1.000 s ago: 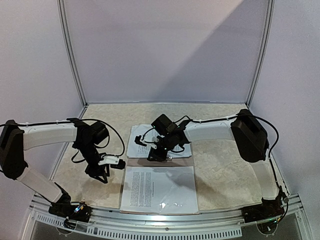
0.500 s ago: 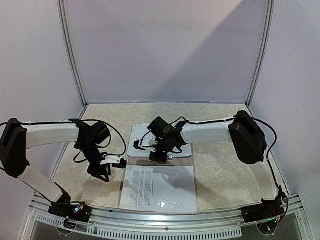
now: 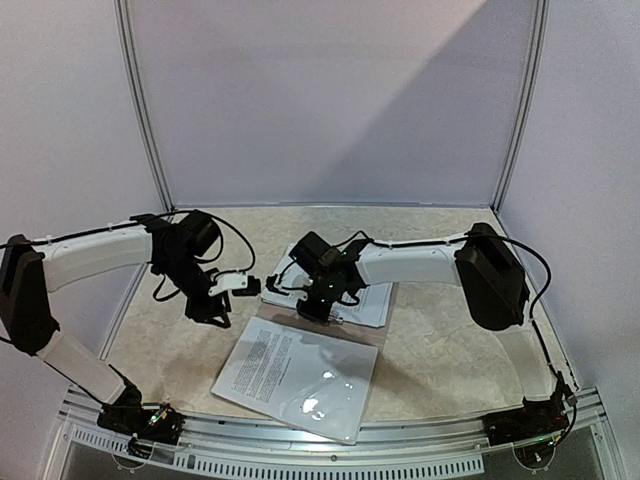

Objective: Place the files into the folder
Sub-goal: Pick up the folder with files from the center of the board, then pick up the folder with files at the center of the board.

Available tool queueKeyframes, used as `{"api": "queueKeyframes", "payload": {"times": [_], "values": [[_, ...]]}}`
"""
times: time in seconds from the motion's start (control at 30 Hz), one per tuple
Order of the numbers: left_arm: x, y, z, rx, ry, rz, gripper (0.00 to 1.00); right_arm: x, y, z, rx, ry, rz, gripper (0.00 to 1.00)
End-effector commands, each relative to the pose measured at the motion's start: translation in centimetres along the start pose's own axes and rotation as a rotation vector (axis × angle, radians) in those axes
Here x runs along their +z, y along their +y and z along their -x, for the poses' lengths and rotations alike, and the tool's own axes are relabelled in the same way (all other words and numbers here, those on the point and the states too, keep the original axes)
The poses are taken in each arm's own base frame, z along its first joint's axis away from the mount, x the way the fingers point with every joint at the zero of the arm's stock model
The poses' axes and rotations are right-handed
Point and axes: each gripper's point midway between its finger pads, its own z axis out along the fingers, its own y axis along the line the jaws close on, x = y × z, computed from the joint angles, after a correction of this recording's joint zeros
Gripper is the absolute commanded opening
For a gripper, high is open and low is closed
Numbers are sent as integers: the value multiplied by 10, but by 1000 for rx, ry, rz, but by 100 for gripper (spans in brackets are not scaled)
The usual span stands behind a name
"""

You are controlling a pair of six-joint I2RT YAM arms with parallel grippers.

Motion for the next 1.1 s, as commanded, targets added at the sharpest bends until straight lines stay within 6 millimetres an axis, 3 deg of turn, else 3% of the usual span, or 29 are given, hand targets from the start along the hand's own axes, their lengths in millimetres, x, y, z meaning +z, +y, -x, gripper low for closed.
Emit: {"api": "queueKeyframes", "payload": {"times": [0.0,0.07,0.17,0.23,0.5,0.67,0.87,1.07], "values": [[-39,58,16,-168,-142,161,45,-30,-34,14,245,-78,8,0],[-57,74,23,-239,-230,160,46,-46,-51,20,403,-162,75,0],[-85,99,34,-323,-359,171,49,-58,-78,14,624,-265,130,0],[-90,111,37,-389,-411,176,51,-69,-91,11,685,-308,110,0],[-72,122,51,-548,-542,24,54,-79,-132,-9,865,-340,23,0],[-44,106,50,-678,-700,-215,56,-86,-154,-25,979,-377,-32,0],[-4,97,44,-815,-691,-383,64,-85,-164,-27,1035,-391,-52,0],[21,88,26,-934,-658,-376,67,-80,-170,-35,1074,-378,-63,0]]}}
